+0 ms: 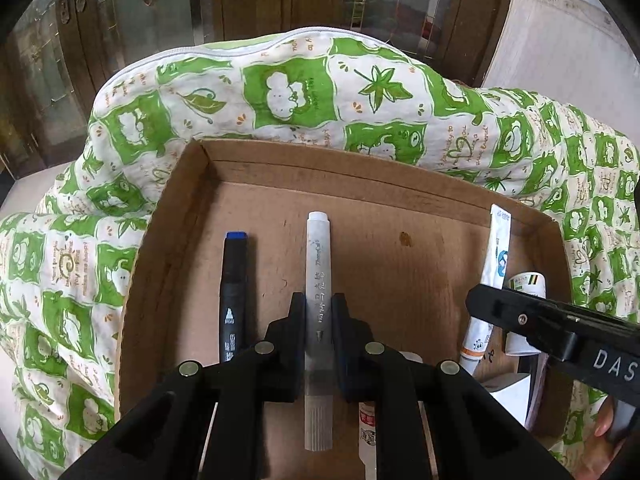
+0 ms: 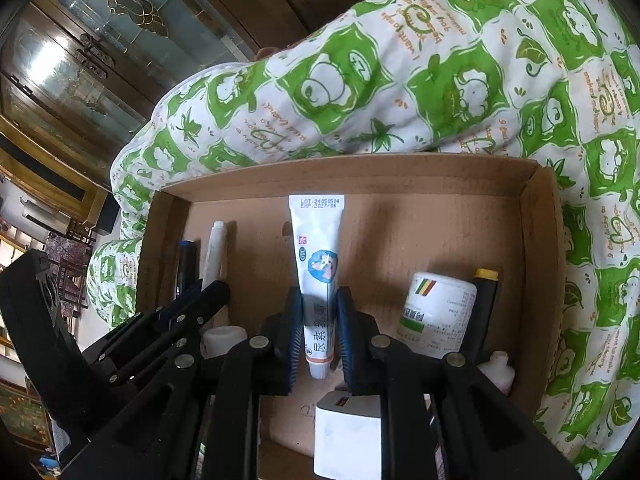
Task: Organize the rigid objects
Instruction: 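Lower the toothpaste tube with the right tool into the tray while the left tool lowers the white marker, then open the right tool to release the tube while the left tool releases the white marker, then grasp the clear box with red candle with the left tool while the right tool moves toward the red lighter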
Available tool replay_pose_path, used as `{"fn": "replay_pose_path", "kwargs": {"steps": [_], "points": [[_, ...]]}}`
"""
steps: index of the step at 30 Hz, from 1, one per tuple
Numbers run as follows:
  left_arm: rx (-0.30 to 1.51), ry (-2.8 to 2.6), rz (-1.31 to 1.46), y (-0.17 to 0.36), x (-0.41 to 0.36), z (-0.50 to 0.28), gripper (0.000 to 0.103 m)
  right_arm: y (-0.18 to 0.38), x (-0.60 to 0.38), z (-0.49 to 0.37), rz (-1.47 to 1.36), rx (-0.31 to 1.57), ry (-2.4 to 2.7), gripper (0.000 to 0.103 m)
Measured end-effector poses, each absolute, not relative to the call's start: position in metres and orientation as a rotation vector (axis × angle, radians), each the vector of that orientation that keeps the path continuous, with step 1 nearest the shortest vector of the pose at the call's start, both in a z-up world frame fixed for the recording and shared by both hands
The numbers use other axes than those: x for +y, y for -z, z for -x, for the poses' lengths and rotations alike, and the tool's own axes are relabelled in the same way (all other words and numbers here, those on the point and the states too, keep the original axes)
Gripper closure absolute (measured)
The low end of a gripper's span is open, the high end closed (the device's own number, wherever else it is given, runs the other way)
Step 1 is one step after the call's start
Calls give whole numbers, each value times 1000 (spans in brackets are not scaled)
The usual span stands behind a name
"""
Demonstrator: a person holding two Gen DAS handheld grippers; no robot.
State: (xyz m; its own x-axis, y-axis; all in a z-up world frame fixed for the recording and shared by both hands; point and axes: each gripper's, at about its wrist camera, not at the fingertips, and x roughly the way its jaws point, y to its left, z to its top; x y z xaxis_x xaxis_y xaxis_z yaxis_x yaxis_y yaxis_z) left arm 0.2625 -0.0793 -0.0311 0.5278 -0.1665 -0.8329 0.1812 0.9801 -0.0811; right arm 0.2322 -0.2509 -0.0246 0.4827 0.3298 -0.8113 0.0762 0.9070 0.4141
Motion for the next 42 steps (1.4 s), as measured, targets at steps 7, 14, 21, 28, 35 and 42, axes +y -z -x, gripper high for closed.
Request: {"fn": "replay_pose_path", "kwargs": {"steps": [7, 14, 21, 28, 35, 42], "points": [[983, 189, -22, 31, -83, -269, 91, 33, -247, -235, -396, 1069, -146, 87], [966, 177, -58, 32, -86, -276, 91, 36, -248, -237, -373, 1057, -133, 87], [957, 165, -79, 33, -85, -270, 91, 36, -251, -239, -384, 1027, -134, 87], [903, 135, -95, 18, -78, -258, 37, 28, -249, -233, -378, 998, -133, 65], [863, 121, -163, -5, -82, -229, 32, 13, -245, -219, -384, 989, -121, 61], [808, 102, -258, -22, -70, -170, 20, -17, -239, -192, -397, 930, -113, 34]]}}
